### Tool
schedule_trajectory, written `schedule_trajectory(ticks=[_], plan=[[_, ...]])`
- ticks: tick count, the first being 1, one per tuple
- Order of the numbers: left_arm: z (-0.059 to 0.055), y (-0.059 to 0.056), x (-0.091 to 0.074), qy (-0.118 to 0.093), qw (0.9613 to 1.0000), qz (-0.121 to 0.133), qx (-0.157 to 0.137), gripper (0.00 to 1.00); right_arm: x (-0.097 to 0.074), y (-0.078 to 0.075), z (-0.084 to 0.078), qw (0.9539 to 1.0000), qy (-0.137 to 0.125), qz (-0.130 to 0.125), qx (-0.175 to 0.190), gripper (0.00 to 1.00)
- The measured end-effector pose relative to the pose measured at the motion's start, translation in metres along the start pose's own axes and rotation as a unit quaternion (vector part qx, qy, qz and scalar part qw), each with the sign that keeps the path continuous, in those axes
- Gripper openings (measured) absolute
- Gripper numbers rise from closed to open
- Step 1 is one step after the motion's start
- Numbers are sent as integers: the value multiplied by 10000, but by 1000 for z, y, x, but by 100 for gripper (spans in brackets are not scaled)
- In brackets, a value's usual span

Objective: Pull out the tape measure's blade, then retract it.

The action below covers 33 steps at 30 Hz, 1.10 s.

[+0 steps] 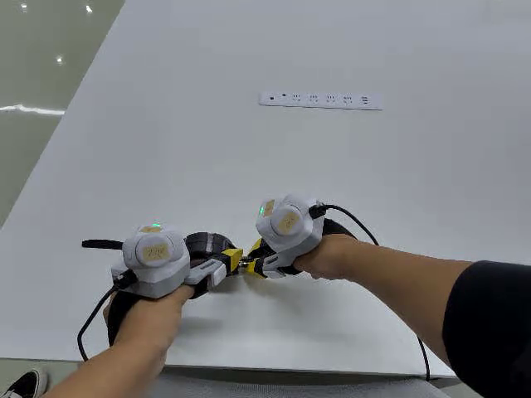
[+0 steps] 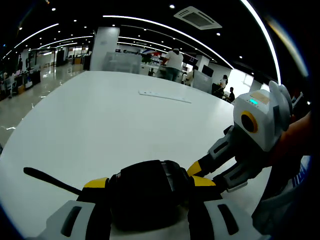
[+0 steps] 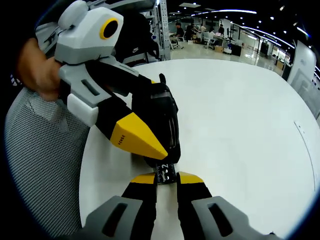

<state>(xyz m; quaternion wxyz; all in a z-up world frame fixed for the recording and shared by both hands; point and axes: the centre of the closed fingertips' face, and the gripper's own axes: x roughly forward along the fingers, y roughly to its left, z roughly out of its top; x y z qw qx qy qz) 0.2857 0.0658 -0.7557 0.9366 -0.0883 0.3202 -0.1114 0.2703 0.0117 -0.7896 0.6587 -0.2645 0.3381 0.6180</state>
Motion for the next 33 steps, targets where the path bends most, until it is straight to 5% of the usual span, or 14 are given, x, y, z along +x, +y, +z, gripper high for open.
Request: schedule_trajectory(ticks=[33], plan=[[1,0,0,-13,10000,-33,-10,58,4,4,6,9998,75,82,-179,11]])
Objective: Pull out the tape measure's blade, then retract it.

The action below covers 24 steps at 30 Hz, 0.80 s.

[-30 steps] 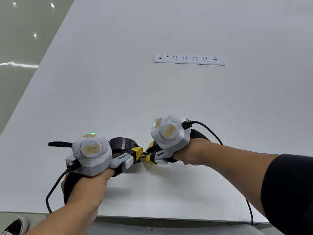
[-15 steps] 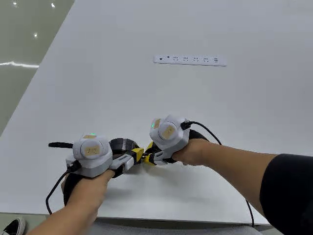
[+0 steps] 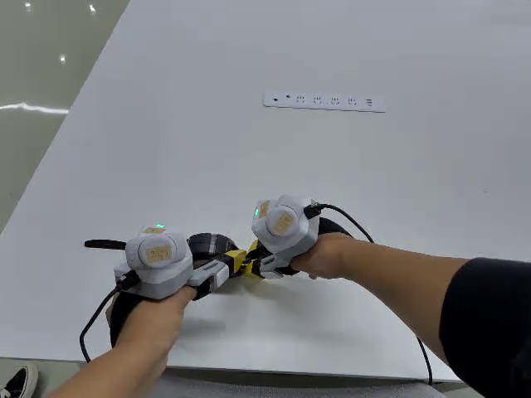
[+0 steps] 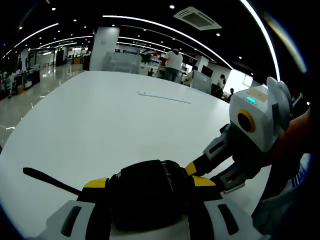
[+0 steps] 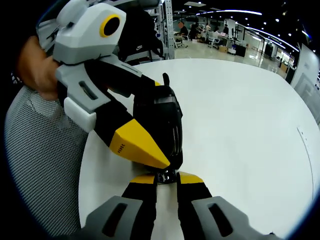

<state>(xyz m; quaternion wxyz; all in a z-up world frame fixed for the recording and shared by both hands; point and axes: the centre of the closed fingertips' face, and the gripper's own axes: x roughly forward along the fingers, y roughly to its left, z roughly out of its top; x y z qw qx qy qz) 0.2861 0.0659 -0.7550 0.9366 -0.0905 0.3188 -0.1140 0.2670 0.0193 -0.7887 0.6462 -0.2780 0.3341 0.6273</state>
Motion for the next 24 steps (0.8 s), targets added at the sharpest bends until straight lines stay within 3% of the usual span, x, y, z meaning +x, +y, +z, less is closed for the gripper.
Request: schedule_trajectory(ticks=[15,24], plan=[[0,-1,0,-22,10000,43,68,59,0,0,-1,9999,-19,-79,-122,12],[-1,-1,2,131,9999,-31,1,61,-3,0,-3,9997,-58,-192,-158,12]])
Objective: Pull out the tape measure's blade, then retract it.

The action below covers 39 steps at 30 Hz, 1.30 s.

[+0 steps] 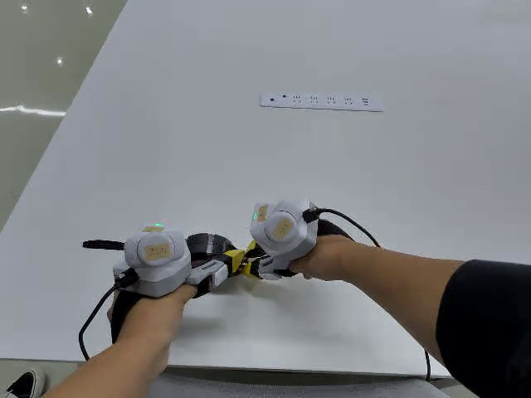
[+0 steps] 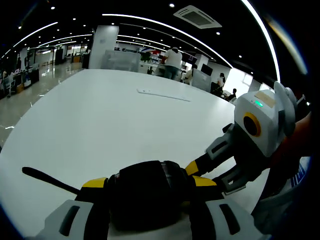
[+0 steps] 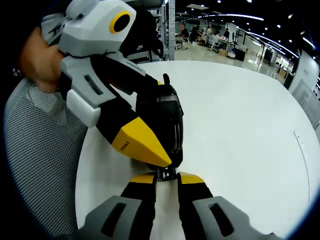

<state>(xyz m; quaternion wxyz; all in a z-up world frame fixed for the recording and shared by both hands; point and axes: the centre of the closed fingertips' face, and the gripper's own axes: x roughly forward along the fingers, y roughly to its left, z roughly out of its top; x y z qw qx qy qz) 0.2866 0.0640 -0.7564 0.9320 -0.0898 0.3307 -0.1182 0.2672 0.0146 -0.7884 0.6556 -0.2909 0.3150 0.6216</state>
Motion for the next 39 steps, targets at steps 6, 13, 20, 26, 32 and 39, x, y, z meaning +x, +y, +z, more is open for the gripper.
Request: schedule_trajectory(ticks=[6,13,20,26,32,39], plan=[[5,0,-2,128,9998,-131,89,60,-9,1,-4,9999,-30,-66,157,15],[25,1,-9,22,9982,-337,490,65,-19,8,-5,9998,-122,-118,134,19],[30,15,-16,-30,9983,-341,462,92,-34,14,-16,9993,-174,-189,263,25],[18,-4,-25,-12,9881,-1231,927,100,-51,18,-30,9979,-314,-302,470,29],[14,5,-36,-5,9869,-1327,919,100,-73,21,-48,9958,-435,-502,629,31],[7,9,-53,29,9726,-1516,1762,100,-101,22,-60,9902,-701,-795,908,36]])
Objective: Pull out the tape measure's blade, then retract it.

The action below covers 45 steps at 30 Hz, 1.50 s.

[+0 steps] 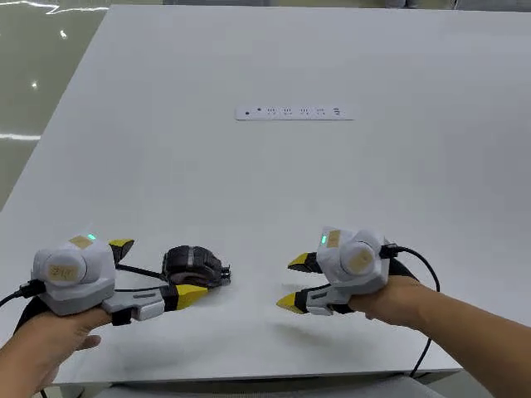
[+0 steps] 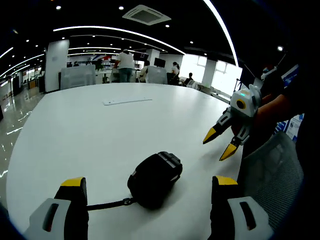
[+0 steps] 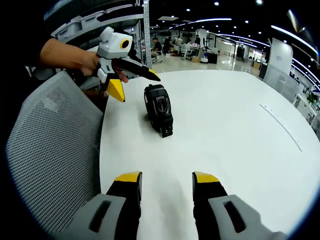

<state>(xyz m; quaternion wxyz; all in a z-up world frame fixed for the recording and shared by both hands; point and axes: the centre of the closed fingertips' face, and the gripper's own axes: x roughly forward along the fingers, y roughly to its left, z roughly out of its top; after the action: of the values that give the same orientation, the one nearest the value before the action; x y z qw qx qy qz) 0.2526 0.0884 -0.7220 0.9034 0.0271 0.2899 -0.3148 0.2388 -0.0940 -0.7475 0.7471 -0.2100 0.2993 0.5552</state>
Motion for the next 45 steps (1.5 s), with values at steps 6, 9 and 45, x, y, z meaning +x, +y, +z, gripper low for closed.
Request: schedule_trajectory(ticks=[6,9,45], plan=[[-11,5,-7,103,9999,-55,22,100,-28,-17,-5,9980,-342,-392,361,46],[-11,5,-9,82,9999,-83,-1,100,-42,-21,-12,9963,-456,-577,442,48],[-20,26,-50,195,9997,101,109,100,-129,-51,-97,9851,-341,-1262,1115,100]])
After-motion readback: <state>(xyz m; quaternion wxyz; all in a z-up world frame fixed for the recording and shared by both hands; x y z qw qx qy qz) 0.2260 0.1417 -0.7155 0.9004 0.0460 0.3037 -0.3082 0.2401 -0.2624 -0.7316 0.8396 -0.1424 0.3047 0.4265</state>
